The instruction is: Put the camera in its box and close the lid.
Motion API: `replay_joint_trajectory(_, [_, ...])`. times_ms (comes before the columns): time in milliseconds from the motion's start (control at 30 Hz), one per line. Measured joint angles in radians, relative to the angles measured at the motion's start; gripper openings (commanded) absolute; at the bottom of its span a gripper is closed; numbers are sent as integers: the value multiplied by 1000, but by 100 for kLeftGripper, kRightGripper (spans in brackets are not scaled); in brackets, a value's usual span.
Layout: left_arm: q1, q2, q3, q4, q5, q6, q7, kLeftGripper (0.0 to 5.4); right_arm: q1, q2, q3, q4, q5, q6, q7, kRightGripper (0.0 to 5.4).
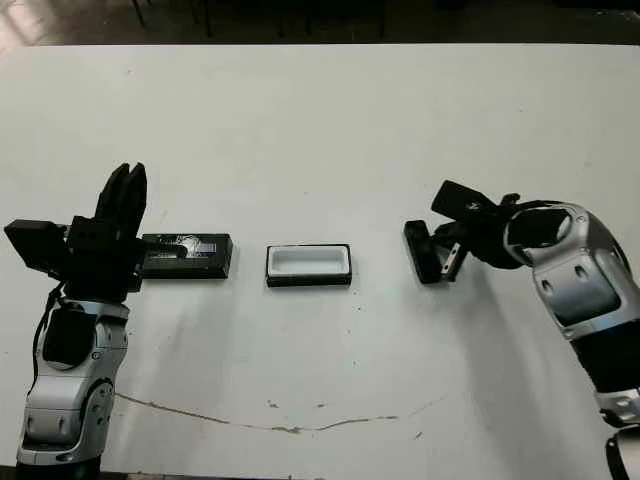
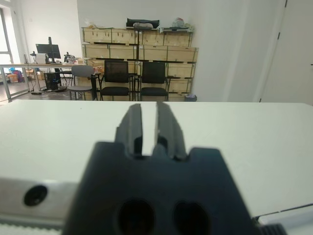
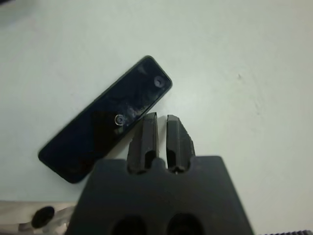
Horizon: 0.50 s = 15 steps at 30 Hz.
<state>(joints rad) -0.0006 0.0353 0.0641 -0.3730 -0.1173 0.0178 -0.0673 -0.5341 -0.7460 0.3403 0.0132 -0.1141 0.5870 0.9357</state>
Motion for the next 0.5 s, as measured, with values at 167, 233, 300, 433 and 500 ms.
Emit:
replay_joint_trajectory(167, [1, -1, -4, 1, -1, -7, 2, 2, -5, 21, 13, 9, -26, -48, -31, 0])
replay_joint_trajectory(233, [1, -1, -4, 1, -2, -7, 2, 2, -2, 33, 3, 17, -34, -49, -63, 0])
replay_joint_trajectory(300, [3, -1, -3, 1, -3, -8, 2, 2, 17, 45, -21, 22, -49, -49, -127, 0])
replay_joint_trajectory(433, [4, -2, -2, 1, -3, -9, 5, 2, 75, 62, -77, 23, -99, -51, -281, 0])
replay_joint_trajectory(500, [4, -2, -2, 1, -3, -9, 6, 2, 108, 67, -119, 23, -108, -74, -350, 0])
